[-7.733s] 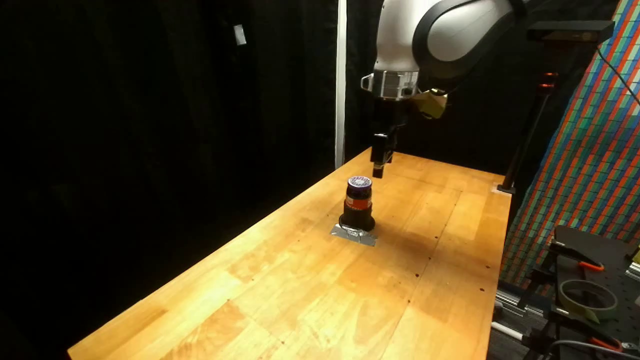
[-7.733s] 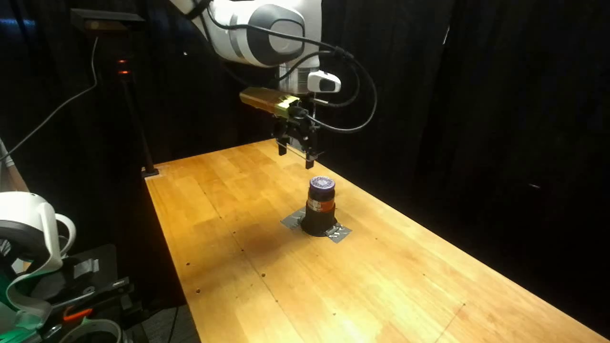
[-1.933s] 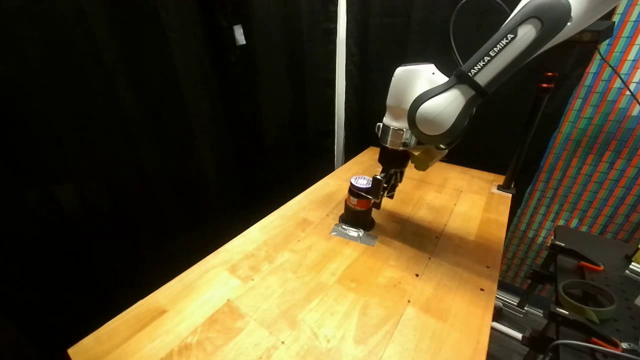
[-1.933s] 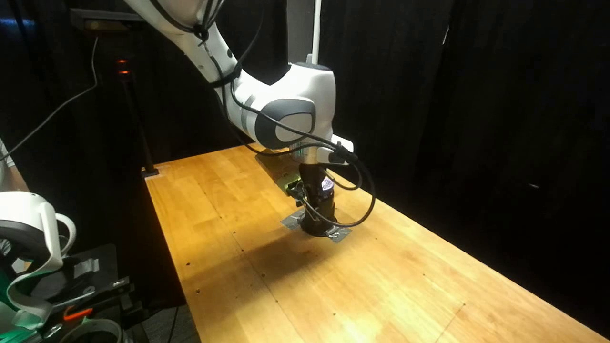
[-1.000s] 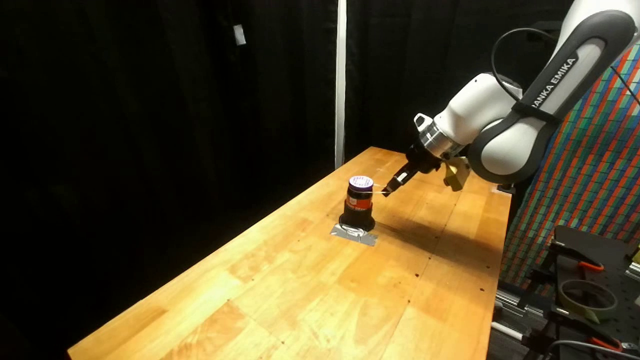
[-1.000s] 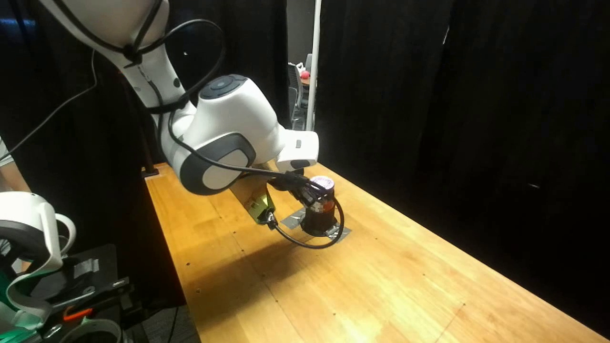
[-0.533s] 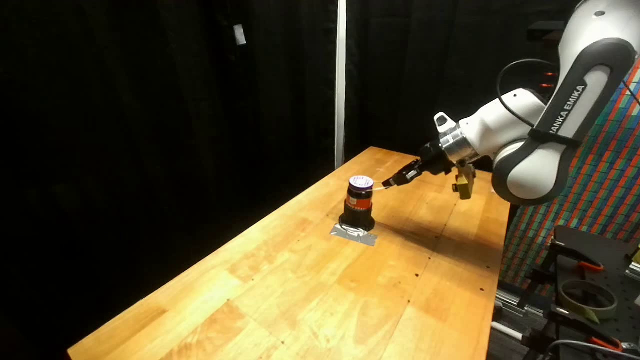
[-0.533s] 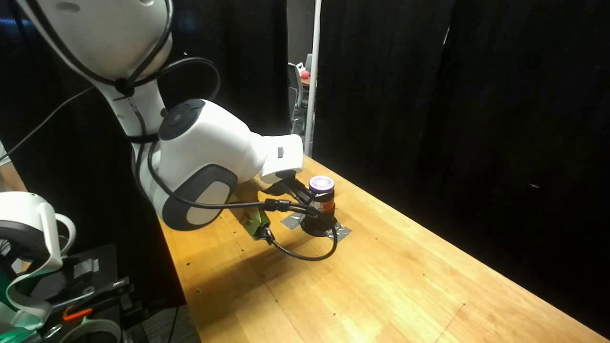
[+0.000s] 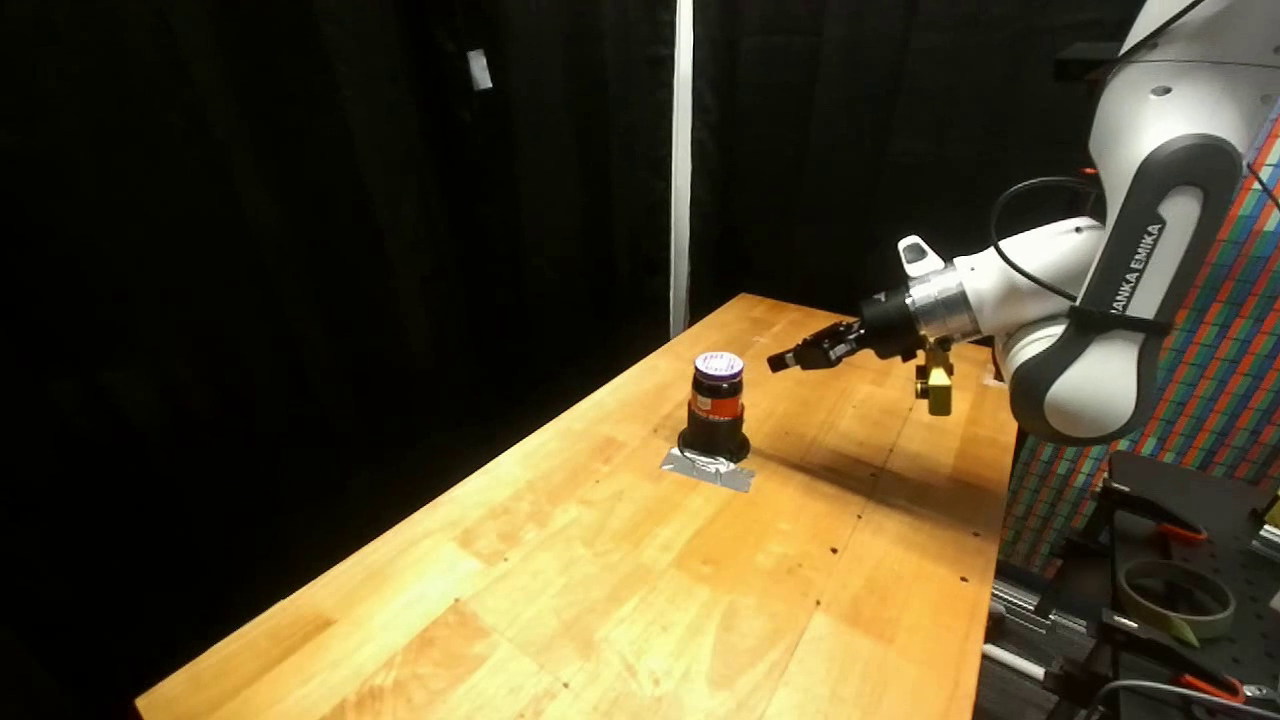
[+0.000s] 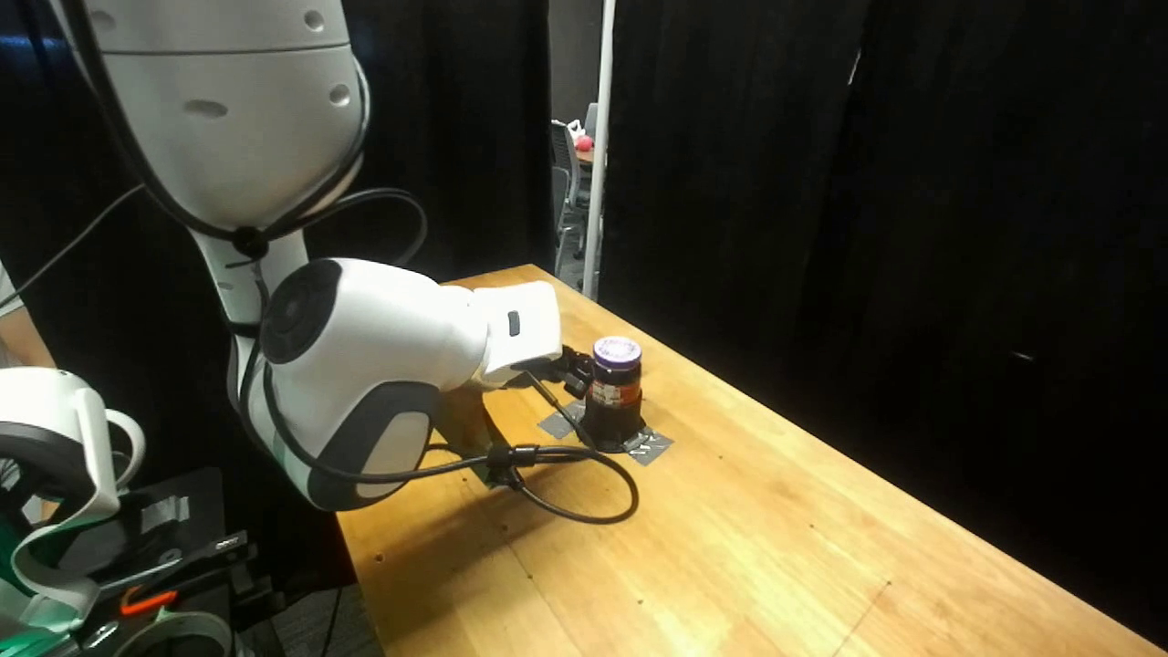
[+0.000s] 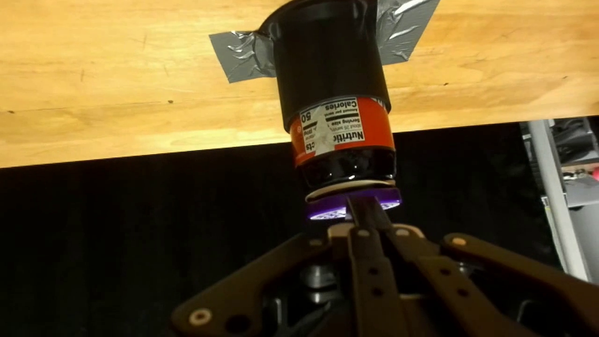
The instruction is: Put the rubber band around the jar.
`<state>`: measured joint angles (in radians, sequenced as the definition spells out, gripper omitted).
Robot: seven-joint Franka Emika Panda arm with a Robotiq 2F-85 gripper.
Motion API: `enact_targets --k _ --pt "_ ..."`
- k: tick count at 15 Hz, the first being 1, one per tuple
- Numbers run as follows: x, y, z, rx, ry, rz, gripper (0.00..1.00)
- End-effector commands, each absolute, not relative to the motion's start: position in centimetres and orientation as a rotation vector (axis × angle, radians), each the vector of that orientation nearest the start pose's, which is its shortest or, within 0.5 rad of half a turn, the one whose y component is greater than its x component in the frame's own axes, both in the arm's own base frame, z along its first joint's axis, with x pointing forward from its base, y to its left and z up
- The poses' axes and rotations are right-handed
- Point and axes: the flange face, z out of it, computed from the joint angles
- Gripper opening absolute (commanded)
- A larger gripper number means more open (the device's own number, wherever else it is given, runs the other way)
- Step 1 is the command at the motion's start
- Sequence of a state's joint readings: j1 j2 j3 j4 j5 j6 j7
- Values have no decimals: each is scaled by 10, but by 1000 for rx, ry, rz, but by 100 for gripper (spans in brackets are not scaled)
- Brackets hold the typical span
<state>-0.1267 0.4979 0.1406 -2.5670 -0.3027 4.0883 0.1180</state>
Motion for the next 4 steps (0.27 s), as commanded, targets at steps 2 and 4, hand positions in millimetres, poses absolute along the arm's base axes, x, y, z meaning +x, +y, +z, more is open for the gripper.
enact_targets --k 2,4 --pt "462 41 212 -2485 -175 -1324 28" --pt "462 45 209 -2504 -189 -1346 16"
